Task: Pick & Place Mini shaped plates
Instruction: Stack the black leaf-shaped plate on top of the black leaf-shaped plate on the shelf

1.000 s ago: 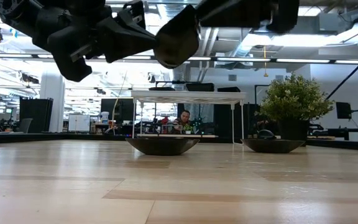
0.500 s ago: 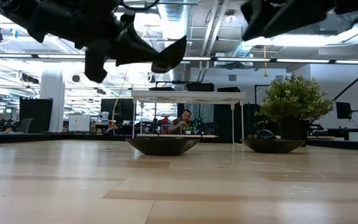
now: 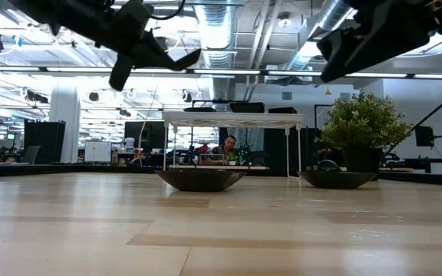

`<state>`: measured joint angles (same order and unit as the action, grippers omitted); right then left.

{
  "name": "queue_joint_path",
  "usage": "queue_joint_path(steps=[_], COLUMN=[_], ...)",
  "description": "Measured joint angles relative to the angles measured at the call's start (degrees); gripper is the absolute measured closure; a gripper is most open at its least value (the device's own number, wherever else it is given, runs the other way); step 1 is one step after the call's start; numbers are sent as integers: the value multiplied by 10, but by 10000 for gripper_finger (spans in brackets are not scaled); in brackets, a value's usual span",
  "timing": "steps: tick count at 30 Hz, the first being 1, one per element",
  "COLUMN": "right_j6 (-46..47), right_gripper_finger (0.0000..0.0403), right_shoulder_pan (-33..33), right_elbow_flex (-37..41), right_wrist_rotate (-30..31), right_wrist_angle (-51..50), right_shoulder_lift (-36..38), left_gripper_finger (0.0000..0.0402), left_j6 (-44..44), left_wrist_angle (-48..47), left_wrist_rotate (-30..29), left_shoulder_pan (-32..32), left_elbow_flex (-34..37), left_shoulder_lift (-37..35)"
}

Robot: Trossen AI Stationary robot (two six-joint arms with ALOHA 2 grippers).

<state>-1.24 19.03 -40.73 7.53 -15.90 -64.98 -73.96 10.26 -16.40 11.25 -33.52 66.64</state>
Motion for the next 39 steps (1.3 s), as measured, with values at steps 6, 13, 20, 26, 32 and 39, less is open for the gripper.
queue_joint_path(steps=[6,13,20,26,32,39], right_j6=[33,65,77,97,99,99], right_gripper_finger=[208,207,209,211,207,209], right_shoulder_pan=[0,6,9,10,10,10], right_elbow_flex=[8,8,8,8,8,8], right_wrist_rotate=[0,0,1,3,3,3], right_wrist_angle=[21,23,26,28,28,32], right_shoulder_lift=[0,0,0,0,-1,-1], left_gripper_finger=[393,393,393,392,392,392], left_j6=[-117,-172,-201,-201,-201,-201], left_wrist_angle=[-5,-18,-17,-10,0,21], left_wrist_rotate=[71,180,199,199,200,194], left_shoulder_pan=[90,172,210,209,213,223], left_elbow_flex=[-59,-78,-78,-78,-78,-78], left_shoulder_lift=[33,102,146,147,143,143])
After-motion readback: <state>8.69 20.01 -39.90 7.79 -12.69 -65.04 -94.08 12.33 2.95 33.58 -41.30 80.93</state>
